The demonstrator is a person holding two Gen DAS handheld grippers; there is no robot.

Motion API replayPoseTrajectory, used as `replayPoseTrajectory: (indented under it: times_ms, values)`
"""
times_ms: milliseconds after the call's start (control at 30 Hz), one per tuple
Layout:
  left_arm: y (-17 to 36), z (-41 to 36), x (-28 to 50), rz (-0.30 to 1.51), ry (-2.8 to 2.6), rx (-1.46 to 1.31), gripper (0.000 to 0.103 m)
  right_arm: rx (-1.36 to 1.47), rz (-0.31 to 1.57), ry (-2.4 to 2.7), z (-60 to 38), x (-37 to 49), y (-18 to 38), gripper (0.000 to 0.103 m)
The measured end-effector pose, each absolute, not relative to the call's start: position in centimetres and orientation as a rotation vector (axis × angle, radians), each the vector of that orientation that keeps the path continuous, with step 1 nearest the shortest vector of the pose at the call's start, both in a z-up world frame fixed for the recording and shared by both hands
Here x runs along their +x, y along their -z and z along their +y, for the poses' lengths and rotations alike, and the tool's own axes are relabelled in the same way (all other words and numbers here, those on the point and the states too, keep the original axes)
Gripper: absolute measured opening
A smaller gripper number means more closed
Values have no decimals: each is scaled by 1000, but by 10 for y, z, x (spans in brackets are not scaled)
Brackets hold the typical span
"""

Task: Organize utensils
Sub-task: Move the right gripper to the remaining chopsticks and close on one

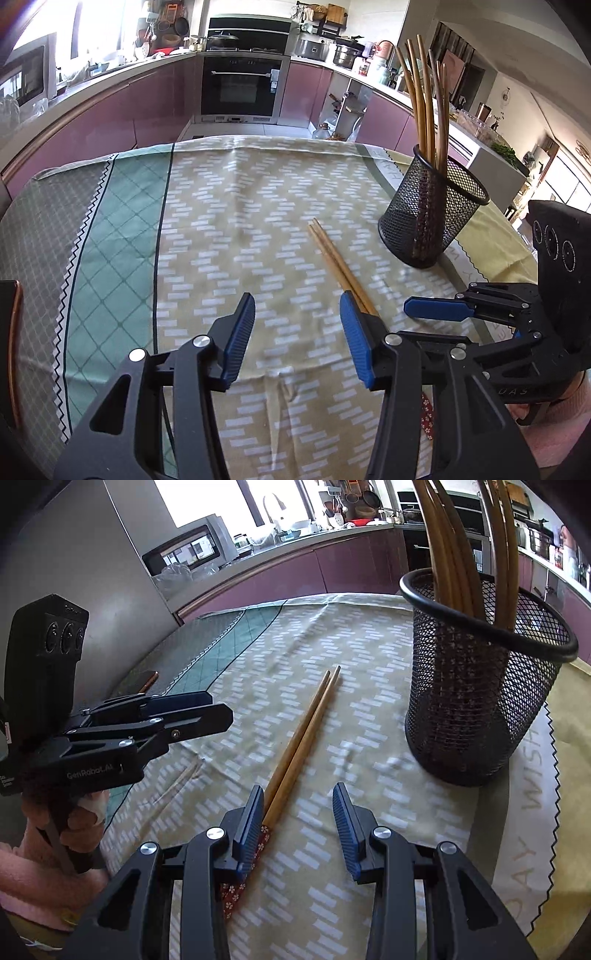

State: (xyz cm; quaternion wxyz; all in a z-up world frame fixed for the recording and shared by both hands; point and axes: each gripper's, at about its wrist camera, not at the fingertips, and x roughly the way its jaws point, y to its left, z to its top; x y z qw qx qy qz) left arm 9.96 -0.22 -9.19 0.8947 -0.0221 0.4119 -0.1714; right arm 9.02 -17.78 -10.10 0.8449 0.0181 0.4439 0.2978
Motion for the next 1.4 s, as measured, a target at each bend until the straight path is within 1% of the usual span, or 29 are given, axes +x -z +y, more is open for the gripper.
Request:
replayPoseTrajectory:
  times_ms: [367, 533, 867, 1167, 1400]
  values:
    - [94, -5, 96, 855, 376, -48, 48, -45, 921, -564, -171, 90, 100, 35]
    - [96, -9, 96, 859, 390, -36, 48, -19, 935, -552, -177, 94, 100, 27]
    - [106, -39, 99, 893, 453, 29, 48, 28, 953, -553, -194, 97, 102, 25]
    - [117, -59, 100, 924, 457, 112, 45, 7, 954, -570, -196, 100, 102, 25]
    - [116, -56, 100, 928, 437, 142, 31, -19, 946, -563, -192, 99, 102, 25]
